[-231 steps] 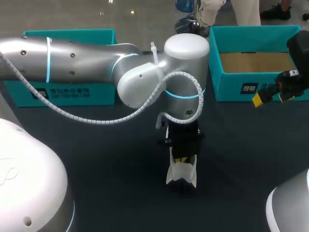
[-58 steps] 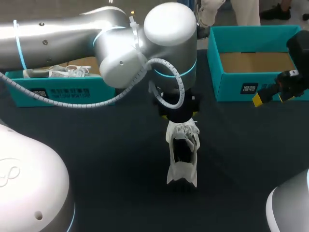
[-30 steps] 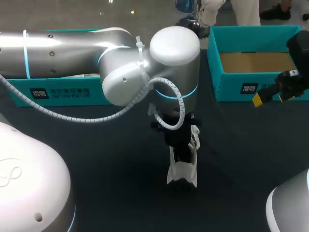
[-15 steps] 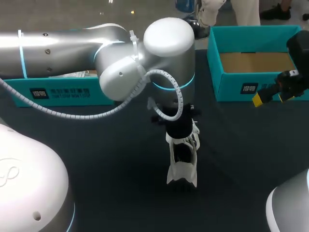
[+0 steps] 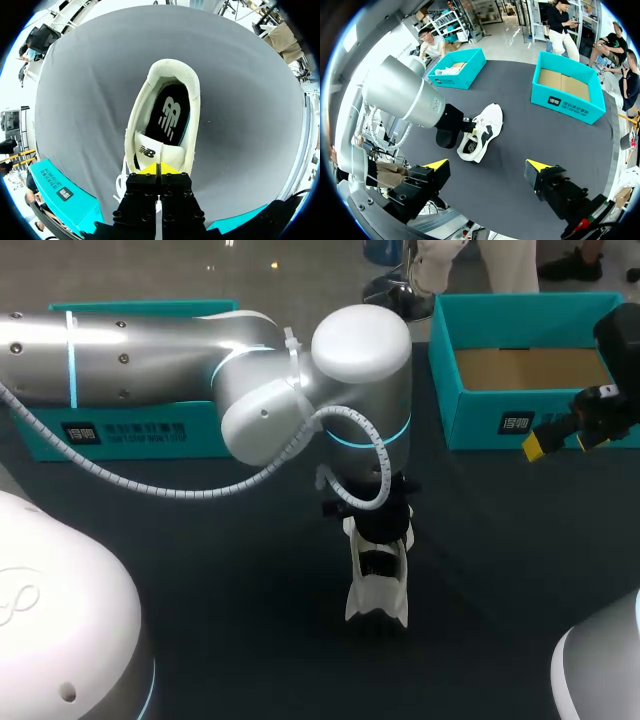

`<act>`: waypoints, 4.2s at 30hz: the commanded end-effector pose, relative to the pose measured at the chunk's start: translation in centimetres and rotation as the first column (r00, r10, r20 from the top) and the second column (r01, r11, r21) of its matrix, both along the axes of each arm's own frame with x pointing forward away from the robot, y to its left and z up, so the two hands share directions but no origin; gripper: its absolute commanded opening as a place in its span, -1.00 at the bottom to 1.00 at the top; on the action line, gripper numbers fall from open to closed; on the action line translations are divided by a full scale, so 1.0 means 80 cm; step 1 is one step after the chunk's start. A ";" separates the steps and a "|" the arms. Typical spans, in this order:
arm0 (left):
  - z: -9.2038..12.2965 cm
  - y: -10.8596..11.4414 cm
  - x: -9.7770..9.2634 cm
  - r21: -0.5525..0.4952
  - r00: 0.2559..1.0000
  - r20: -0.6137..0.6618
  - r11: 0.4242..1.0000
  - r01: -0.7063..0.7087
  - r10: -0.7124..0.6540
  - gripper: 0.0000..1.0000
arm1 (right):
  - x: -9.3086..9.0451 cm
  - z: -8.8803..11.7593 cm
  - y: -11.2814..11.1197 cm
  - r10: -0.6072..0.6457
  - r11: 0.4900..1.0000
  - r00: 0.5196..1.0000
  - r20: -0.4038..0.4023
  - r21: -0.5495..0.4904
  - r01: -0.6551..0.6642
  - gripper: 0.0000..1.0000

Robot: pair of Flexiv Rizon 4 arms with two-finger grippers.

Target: Take the shoe out of the shoebox, open the shoe tongue, remove and reinsert the insole, then place the shoe into the shoebox

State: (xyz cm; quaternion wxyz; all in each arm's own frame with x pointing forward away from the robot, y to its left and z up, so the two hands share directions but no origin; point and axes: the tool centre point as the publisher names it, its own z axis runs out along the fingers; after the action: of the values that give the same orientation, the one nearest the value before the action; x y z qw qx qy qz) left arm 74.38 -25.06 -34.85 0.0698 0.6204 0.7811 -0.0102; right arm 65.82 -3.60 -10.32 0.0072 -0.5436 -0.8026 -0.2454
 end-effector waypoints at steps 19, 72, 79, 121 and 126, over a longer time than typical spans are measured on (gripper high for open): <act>0.035 0.059 -0.047 0.009 0.861 -0.120 0.868 -0.496 0.494 1.00 | 0.006 0.001 0.002 0.002 1.000 1.000 -0.009 -0.003 -0.002 1.00; 0.006 0.014 -0.153 0.210 0.342 -0.062 0.347 -0.914 0.938 1.00 | 0.006 0.001 0.002 0.002 1.000 1.000 -0.009 -0.003 -0.002 1.00; -0.009 0.011 -0.149 0.211 0.344 -0.054 0.347 -0.914 0.938 1.00 | 0.006 0.001 0.002 0.002 1.000 1.000 -0.009 -0.003 -0.002 1.00; 0.068 0.061 -0.167 0.175 0.329 -0.066 0.336 -0.926 0.942 -1.00 | 0.006 0.001 0.002 0.002 1.000 1.000 -0.009 -0.003 -0.002 1.00; 0.098 0.072 -0.165 0.172 0.337 -0.067 0.343 -0.923 0.939 -1.00 | 0.006 0.001 0.002 0.002 1.000 1.000 -0.009 -0.003 -0.002 1.00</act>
State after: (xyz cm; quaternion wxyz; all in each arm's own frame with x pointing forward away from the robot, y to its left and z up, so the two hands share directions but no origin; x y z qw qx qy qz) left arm 60.89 -21.15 -29.89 -0.0318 0.0620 0.9970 0.0350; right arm 65.82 -3.60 -10.32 0.0072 -0.5436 -0.8026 -0.2454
